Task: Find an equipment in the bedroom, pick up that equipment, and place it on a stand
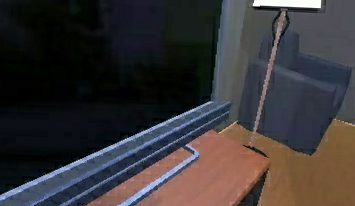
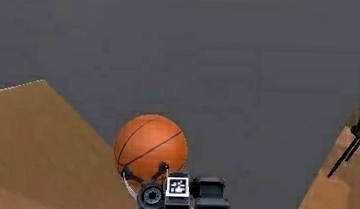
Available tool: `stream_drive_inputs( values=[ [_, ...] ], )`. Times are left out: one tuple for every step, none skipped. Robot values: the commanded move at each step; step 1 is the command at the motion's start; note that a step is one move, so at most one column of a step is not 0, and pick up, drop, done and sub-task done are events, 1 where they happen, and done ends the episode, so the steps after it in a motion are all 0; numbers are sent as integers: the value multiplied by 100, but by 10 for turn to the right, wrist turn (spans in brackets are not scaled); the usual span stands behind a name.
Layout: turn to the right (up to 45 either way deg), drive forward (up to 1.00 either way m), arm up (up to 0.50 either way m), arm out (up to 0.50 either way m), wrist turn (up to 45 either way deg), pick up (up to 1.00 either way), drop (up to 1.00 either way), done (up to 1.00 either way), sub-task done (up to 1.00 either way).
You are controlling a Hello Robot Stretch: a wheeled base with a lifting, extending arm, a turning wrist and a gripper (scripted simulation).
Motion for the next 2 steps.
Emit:
stream_drive_inputs(
  values=[
    [330, 0, 0, 0, 0, 0, 0, 0, 0],
    [-270, 0, 0, 0, 0, 0, 0, 0, 0]
  ],
)
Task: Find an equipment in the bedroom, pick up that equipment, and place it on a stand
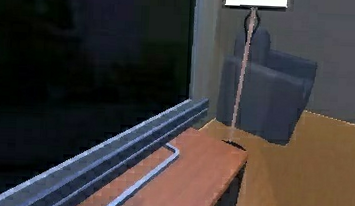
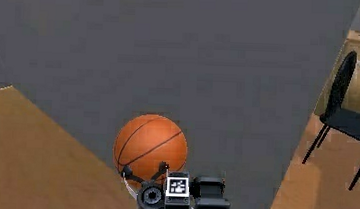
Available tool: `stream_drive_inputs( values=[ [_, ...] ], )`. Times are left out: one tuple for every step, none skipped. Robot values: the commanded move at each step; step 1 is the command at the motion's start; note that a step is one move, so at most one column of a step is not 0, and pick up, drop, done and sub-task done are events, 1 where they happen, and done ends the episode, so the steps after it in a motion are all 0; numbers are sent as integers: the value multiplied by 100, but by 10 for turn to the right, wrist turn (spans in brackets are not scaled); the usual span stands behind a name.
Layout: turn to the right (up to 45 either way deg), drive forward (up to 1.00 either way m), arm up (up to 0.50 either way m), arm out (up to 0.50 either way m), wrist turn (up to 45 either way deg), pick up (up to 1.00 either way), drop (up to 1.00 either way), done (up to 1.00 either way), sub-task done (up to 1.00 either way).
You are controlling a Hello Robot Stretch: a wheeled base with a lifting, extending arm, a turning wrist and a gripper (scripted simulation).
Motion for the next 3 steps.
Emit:
stream_drive_inputs(
  values=[
    [180, 0, 0, 0, 0, 0, 0, 0, 0],
    [-450, 0, 0, 0, 0, 0, 0, 0, 0],
    [-450, 0, 0, 0, 0, 0, 0, 0, 0]
  ],
)
